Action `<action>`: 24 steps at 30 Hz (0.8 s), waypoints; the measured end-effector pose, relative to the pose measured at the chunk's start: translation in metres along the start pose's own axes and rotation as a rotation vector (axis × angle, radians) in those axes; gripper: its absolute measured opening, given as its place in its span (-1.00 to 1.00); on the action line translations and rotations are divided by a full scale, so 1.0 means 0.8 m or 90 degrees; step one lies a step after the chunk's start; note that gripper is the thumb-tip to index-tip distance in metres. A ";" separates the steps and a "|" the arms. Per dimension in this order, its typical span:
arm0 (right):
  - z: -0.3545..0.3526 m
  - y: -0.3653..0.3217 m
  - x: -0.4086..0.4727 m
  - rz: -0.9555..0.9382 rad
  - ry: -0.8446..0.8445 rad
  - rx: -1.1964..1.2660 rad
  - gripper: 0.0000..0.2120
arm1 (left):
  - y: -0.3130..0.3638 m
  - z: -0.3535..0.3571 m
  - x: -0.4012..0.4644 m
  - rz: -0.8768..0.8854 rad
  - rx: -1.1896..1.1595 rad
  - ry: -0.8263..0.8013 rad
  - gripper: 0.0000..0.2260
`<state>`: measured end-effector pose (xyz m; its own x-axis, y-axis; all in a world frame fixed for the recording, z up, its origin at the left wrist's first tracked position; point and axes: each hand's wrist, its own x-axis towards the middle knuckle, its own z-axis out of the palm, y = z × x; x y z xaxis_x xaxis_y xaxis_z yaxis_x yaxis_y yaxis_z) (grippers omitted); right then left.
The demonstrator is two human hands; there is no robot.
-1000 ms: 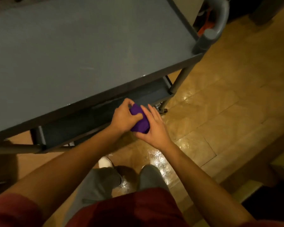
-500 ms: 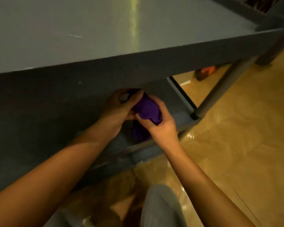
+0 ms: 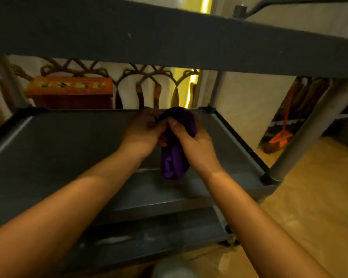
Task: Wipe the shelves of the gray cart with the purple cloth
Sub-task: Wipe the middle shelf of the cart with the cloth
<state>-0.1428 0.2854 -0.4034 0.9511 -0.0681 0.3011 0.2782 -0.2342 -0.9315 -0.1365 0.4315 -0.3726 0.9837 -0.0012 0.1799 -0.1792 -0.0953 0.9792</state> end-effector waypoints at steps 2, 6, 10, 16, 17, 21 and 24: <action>0.008 -0.001 -0.001 -0.011 -0.019 -0.029 -0.69 | -0.003 -0.009 -0.005 -0.042 -0.016 -0.033 -0.91; 0.003 -0.011 0.008 -0.018 -0.081 -0.163 -0.53 | -0.009 -0.062 -0.027 -0.122 0.011 -0.093 -0.65; 0.005 -0.012 0.037 0.033 -0.178 -0.310 -0.56 | -0.040 -0.122 -0.059 -0.103 0.410 -0.041 -0.41; -0.020 0.017 0.045 0.000 -0.237 -0.530 -0.57 | -0.090 -0.188 -0.103 -0.117 0.768 0.072 -0.27; -0.039 0.024 0.051 0.020 -0.211 -0.550 -0.59 | -0.098 -0.208 -0.107 -0.149 0.797 0.074 -0.22; -0.099 0.048 0.075 0.151 -0.068 -0.667 -0.63 | -0.125 -0.266 -0.122 -0.315 0.813 0.060 0.02; -0.094 0.082 0.054 0.197 -0.083 -0.714 -0.55 | -0.146 -0.260 -0.131 -0.317 0.795 0.052 0.05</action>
<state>-0.0938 0.1938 -0.4364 0.9821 -0.1879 0.0087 -0.1803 -0.9537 -0.2407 -0.2218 0.6501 -0.4863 0.9280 0.3531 -0.1187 0.3711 -0.9046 0.2099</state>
